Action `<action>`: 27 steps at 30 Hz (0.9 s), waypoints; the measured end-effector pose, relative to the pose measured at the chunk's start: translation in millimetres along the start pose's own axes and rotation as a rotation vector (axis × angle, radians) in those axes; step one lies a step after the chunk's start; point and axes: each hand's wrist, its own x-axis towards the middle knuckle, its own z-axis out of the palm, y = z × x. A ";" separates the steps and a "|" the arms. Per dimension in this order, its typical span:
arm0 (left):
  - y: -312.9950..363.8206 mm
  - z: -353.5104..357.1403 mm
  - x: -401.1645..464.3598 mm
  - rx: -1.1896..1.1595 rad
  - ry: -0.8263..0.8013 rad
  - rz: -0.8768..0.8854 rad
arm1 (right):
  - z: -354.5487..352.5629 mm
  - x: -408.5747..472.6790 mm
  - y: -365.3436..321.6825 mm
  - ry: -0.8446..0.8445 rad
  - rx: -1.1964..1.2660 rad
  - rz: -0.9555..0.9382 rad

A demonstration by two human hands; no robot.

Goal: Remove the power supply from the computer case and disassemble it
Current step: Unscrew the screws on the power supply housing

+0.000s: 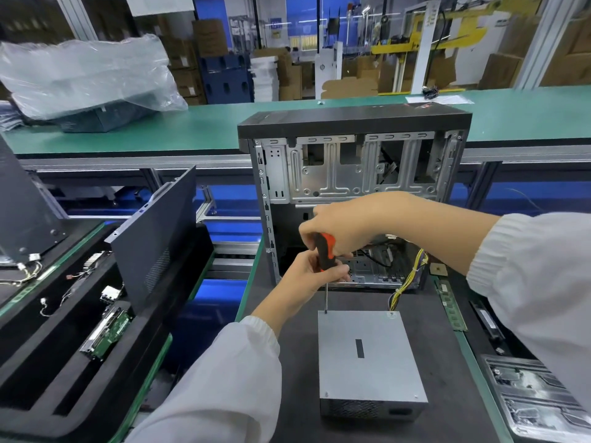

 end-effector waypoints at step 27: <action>-6.4 0.5 4.3 -0.003 -0.003 0.026 | -8.2 -2.3 -2.6 -0.004 0.159 0.109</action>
